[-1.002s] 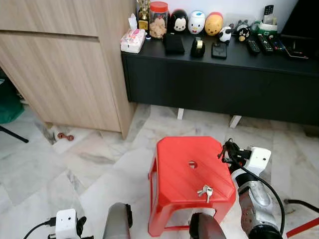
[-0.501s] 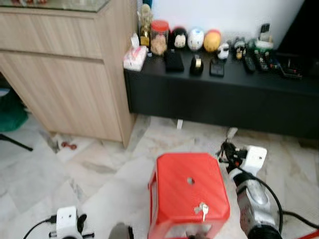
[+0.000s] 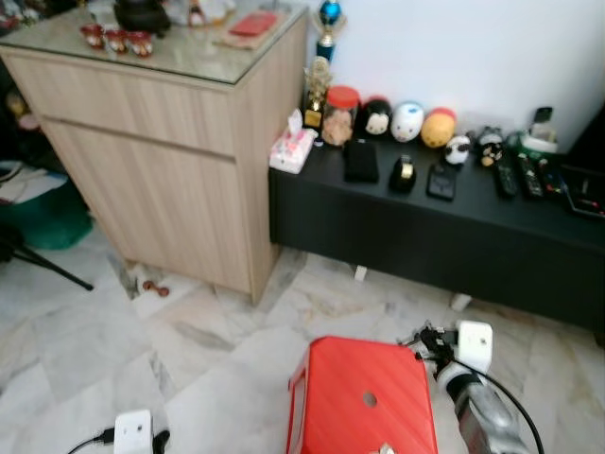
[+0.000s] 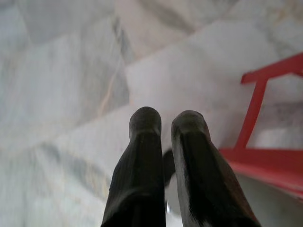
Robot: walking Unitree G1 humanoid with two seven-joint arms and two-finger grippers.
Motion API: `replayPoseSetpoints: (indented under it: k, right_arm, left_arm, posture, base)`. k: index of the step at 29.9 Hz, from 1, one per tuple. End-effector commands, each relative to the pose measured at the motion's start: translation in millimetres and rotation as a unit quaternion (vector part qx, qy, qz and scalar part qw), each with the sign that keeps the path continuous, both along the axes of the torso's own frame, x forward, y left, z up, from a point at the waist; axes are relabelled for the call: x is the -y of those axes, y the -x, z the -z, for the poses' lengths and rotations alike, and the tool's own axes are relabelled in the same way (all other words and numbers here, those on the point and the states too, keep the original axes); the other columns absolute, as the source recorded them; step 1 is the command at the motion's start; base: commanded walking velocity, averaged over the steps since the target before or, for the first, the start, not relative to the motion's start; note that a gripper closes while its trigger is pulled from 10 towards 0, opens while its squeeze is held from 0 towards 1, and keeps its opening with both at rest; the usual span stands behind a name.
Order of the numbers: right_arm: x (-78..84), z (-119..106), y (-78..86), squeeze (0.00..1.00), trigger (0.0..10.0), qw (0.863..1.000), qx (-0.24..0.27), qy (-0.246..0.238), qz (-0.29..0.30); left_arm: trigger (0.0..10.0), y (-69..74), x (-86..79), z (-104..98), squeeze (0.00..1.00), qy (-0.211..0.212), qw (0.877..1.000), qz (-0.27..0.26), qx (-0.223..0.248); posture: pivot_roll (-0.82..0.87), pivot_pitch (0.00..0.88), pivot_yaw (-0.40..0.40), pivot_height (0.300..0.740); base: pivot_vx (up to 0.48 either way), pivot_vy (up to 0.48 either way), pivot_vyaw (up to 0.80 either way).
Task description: Hang keys on a hook
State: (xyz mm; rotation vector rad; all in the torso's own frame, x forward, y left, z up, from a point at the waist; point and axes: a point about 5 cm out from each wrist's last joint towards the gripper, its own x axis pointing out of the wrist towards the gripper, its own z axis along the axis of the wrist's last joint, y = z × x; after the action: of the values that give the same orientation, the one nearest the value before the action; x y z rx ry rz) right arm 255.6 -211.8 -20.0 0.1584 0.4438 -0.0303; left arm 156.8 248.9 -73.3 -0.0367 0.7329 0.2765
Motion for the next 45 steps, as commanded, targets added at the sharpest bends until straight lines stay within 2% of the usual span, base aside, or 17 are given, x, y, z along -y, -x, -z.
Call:
replayPoseSetpoints:
  k: [1,4,10,17,22,29,32,37,45]
  right_arm:
    - [4.4,6.3,7.5,0.0,10.0,1.0,-0.017,0.001,0.015]
    - [3.0,13.1,13.5,0.0,10.0,0.999,-0.036,0.0,0.028]
    - [2.1,12.9,13.3,0.0,10.0,0.999,-0.031,-0.001,0.028]
    - [5.1,12.2,12.5,0.0,10.0,0.999,-0.031,0.001,0.031]
    - [7.9,15.9,16.1,0.0,10.0,0.998,-0.049,0.003,0.037]
    - [9.8,24.0,24.2,0.0,10.0,0.995,-0.086,0.002,0.05]
    - [8.1,31.7,33.0,0.0,10.0,0.992,-0.116,0.004,0.053]
    - [13.9,36.5,41.3,0.0,10.0,0.989,-0.137,0.002,0.062]
    - [20.7,45.7,57.3,0.0,10.0,0.981,-0.179,0.002,0.077]
  left_arm:
    - [10.0,14.2,4.1,8.4,0.0,0.004,0.999,0.005,-0.034]
    - [10.0,30.9,-4.2,13.5,0.0,0.007,0.998,-0.005,-0.066]
    - [10.0,46.0,-19.7,14.6,0.0,0.009,0.995,-0.023,-0.093]
    - [10.0,53.3,-27.7,15.0,0.0,0.015,0.993,-0.038,-0.11]
    - [10.0,56.4,-26.4,16.8,0.0,0.022,0.992,-0.044,-0.119]
    - [10.0,51.8,-16.3,19.6,0.0,0.028,0.991,-0.041,-0.123]
    - [10.0,45.1,-5.0,21.5,0.0,0.032,0.991,-0.037,-0.122]
    - [10.0,39.1,3.7,22.4,0.0,0.035,0.992,-0.035,-0.119]
    - [10.0,26.5,5.8,19.0,0.0,0.031,0.993,-0.032,-0.105]
  posture:
    - [0.2,0.0,-0.082,0.74]
    - [0.2,0.0,-0.074,0.74]
    - [0.18,0.0,-0.071,0.74]
    - [0.19,0.0,-0.077,0.74]
    - [0.19,0.0,-0.066,0.74]
    - [0.19,0.0,-0.062,0.74]
    - [0.19,0.0,-0.061,0.74]
    - [0.19,0.0,-0.065,0.74]
    - [0.2,0.0,-0.065,0.74]
  base:
    - [0.0,0.0,0.0]
    - [0.0,0.0,0.0]
    - [0.0,0.0,0.0]
    - [0.0,0.0,0.0]
    - [0.0,0.0,0.0]
    - [0.0,0.0,0.0]
    - [-0.165,0.0,0.0]
    - [-0.25,0.0,0.0]
    - [-0.255,0.0,0.0]
